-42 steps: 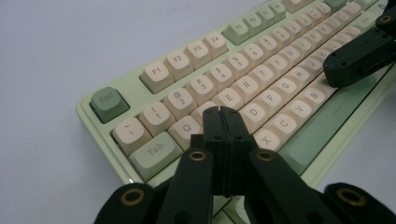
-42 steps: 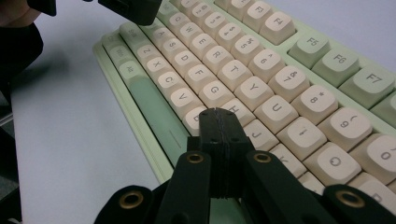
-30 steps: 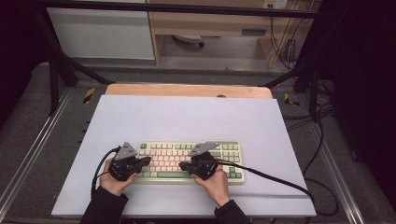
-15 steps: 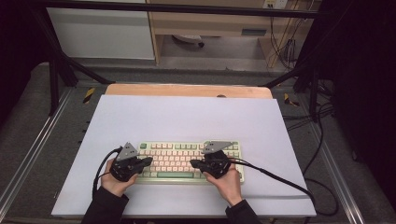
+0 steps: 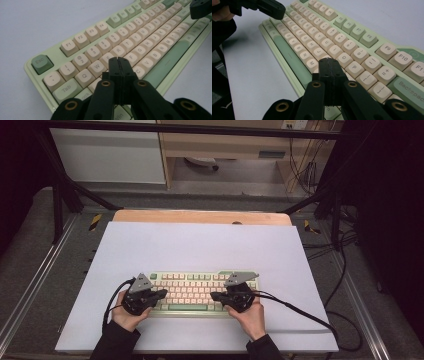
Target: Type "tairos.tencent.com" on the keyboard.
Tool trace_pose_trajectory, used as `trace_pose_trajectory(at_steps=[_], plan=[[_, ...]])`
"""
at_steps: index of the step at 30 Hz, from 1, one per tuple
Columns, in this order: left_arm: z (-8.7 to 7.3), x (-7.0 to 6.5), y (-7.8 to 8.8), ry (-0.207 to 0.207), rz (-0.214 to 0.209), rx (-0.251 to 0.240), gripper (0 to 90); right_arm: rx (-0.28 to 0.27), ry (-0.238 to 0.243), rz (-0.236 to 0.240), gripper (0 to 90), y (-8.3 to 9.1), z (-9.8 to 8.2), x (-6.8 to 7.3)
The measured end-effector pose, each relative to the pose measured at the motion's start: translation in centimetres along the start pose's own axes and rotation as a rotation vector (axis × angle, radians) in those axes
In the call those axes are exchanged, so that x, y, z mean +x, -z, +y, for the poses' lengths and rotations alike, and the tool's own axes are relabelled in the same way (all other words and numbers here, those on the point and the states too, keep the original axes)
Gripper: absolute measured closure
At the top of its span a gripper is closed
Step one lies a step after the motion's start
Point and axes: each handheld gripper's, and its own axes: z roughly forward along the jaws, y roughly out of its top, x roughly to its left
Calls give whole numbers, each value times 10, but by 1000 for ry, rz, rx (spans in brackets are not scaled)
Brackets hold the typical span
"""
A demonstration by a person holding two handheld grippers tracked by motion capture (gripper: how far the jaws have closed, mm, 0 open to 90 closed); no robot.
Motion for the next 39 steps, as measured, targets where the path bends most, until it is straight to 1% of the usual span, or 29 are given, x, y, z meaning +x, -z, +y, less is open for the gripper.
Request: trace_pose_trajectory(at_steps=[5, 10, 21, 28, 30, 35, 39], plan=[[2, -5, -3, -5, -9, 5, 900, -3, 3, 2, 900, 0, -1, 0], [3, -10, -9, -18, -21, 19, 900, 5, 2, 3, 900, -2, -2, 0], [4, -18, -20, -39, -36, 43, 900, 6, 2, 4, 900, -2, -2, 0], [3, -20, -23, -49, -41, 47, 900, 4, 3, 5, 900, -2, -2, 0], [2, -20, -25, -54, -38, 57, 900, 2, 6, 5, 900, -2, -2, 0], [1, -21, -25, -53, -43, 51, 900, 3, 3, 6, 900, -2, -3, 0], [2, -20, -21, -51, -47, 37, 900, 7, -1, 7, 900, -2, -3, 0]])
